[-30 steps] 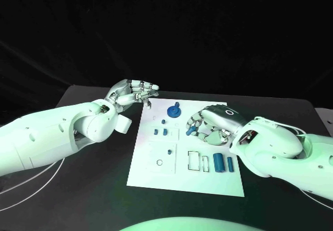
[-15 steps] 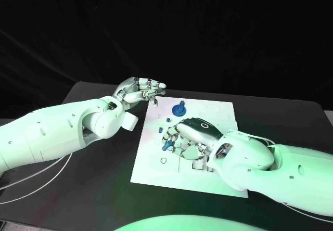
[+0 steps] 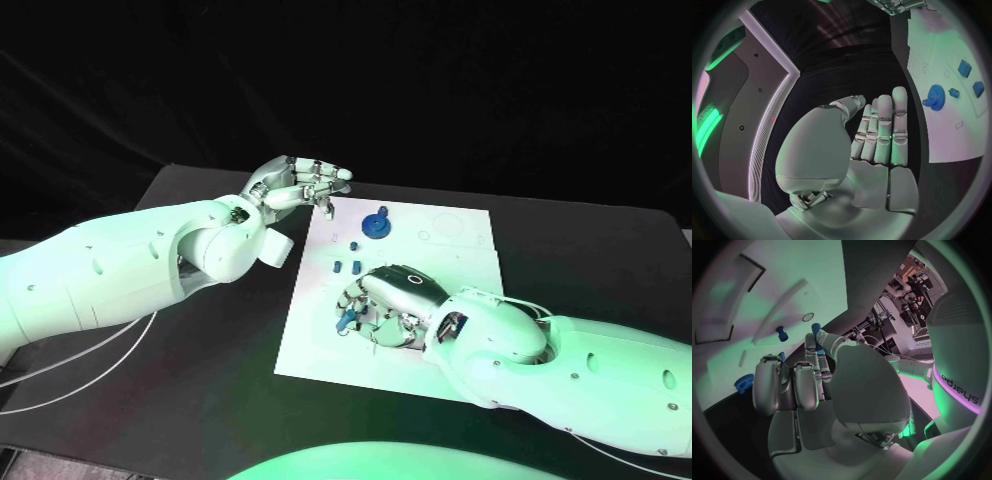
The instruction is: Assemble the parts on the task board
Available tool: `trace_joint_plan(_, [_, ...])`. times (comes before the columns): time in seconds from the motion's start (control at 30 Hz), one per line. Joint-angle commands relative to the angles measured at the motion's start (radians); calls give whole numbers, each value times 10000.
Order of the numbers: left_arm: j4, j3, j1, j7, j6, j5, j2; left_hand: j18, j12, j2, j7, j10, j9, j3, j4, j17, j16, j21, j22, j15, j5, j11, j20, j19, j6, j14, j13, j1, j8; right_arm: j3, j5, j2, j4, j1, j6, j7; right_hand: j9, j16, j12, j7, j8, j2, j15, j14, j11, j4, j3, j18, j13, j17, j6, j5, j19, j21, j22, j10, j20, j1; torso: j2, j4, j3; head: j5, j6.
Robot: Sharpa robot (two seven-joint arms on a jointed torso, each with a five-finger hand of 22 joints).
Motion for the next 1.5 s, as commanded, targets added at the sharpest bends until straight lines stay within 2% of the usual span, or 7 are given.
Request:
trace_joint_plan(0.03, [28,7,7,39,164,4,18,62,35,87,19,-68,-13,-36,-19,-16,50,-57,-11,6,6,18,70,16,-52,-79,17,-14,24,-8,-278,31,-83,-42,382,-50,226,-6,-64,95,24,25,-43,434,3,-84,3,-128,11,-5,-8,76,196,-60,1429,-37,-50,-75,-1,-10,3,17,-24])
trace_joint_plan(0.2, [32,7,7,32,163,3,16,61,47,88,20,-77,-14,-41,-13,-19,52,-59,-12,8,5,21,71,16,-54,-80,20,-22,26,-17,-461,70,-151,-97,447,-40,228,-1,-67,97,25,25,-41,435,5,-87,7,-131,13,1,-12,85,201,-41,1438,-38,-49,-80,1,-11,9,56,-79])
trace_joint_plan(0.77, [51,7,7,26,174,3,8,61,47,88,20,-77,-14,-41,-13,-19,52,-59,-12,8,5,21,71,16,-54,-80,20,-22,26,-28,-1654,290,-247,-251,756,-501,238,-8,-82,106,30,16,-29,432,17,-83,8,-136,21,-14,-28,77,205,-26,1448,-39,-42,-138,1,-6,-1,46,-101])
trace_joint_plan(1.17, [61,7,9,10,196,3,-11,60,68,93,22,-93,-17,-47,-4,-25,55,-63,-15,11,5,22,74,15,-59,-83,26,-32,29,-32,-2679,356,-170,-336,636,-1060,250,11,-88,97,42,4,-28,437,11,-102,18,-152,30,10,-28,86,229,60,1487,-28,-38,-161,5,-1,0,32,-98])
trace_joint_plan(1.37, [66,7,10,7,199,3,-13,59,83,100,23,-105,-18,-51,8,-30,58,-67,-17,14,5,24,76,14,-62,-85,30,-44,32,-33,-2533,486,-171,-342,1121,-972,271,5,-118,94,54,-110,-24,432,15,-92,-17,-150,55,-15,-53,35,225,55,1494,-14,-31,-329,-1,-21,2,40,-115])
trace_joint_plan(1.47, [66,7,10,6,202,3,-7,59,83,100,23,-105,-18,-51,8,-30,58,-67,-17,14,5,24,76,14,-62,-85,30,-44,32,-36,-2476,559,-191,-343,1324,-975,227,8,-184,149,-72,-321,0,427,49,-10,-53,-143,83,-29,-278,24,207,7,1489,-34,-12,-610,-3,-17,0,35,-112])
trace_joint_plan(1.5, [66,7,10,6,202,3,-6,59,83,100,23,-105,-18,-51,8,-30,58,-67,-17,14,5,24,76,14,-62,-85,30,-44,32,-38,-2461,580,-200,-344,1371,-988,223,14,-188,153,-83,-328,3,429,52,-8,-49,-143,85,-21,-295,24,207,7,1490,-37,-11,-618,-4,-13,1,25,-107])
